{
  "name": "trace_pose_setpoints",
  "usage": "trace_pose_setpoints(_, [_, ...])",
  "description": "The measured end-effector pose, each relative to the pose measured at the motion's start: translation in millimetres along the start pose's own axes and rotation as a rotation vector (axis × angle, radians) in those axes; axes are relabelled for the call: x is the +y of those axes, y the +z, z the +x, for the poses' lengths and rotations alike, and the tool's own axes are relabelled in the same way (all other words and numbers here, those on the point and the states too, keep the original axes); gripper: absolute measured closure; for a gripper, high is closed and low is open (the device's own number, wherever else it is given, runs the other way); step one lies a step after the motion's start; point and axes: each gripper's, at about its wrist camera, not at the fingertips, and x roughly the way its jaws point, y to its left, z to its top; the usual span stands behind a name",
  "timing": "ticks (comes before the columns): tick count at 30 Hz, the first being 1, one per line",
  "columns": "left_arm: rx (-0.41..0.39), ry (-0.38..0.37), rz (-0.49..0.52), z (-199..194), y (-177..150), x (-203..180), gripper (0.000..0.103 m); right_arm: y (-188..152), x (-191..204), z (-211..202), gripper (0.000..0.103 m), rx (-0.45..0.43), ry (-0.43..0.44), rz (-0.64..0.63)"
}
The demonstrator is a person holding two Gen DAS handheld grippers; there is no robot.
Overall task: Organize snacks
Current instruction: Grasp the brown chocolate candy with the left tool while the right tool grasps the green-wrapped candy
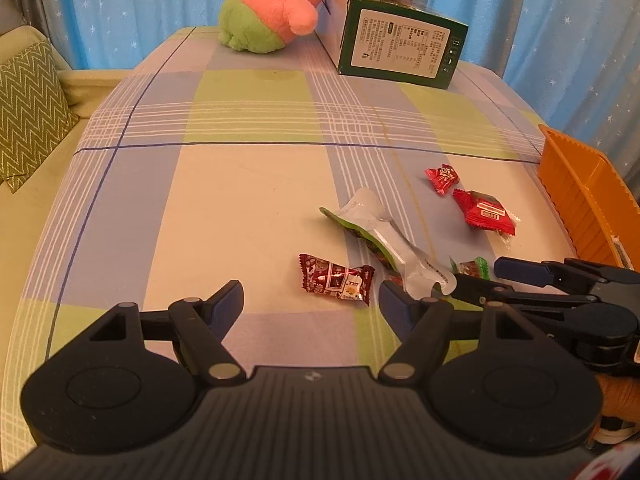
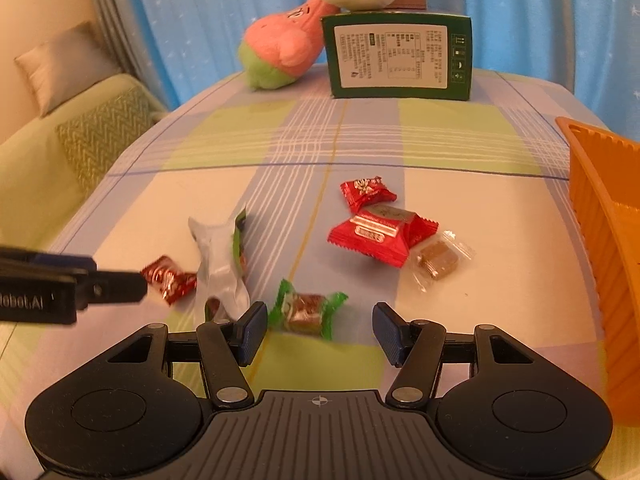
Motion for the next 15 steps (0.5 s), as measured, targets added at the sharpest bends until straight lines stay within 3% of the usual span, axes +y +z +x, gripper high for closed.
trace_pose_setpoints(6, [-0.006,-0.007,-0.019,7,-1,4,0.031,1,17,12,0.044,-0.014,-0.081,-0.053])
trace_pose_setpoints(9, [-0.003,-0.019,-0.012,9,-2,4,0.031,-1,21,14,0.056,-0.016,-0.113,-0.084])
trace_pose_setpoints(12, [-0.008,-0.039,-0.007,9,-3,2,0.031,-5,22,11,0.06,-0.015,-0.111,-0.11])
trace_pose_setpoints(15, [-0.011,-0.055,-0.009,10,-4,1,0.031,-9,22,8,0.073,-0.016,-0.107,-0.145])
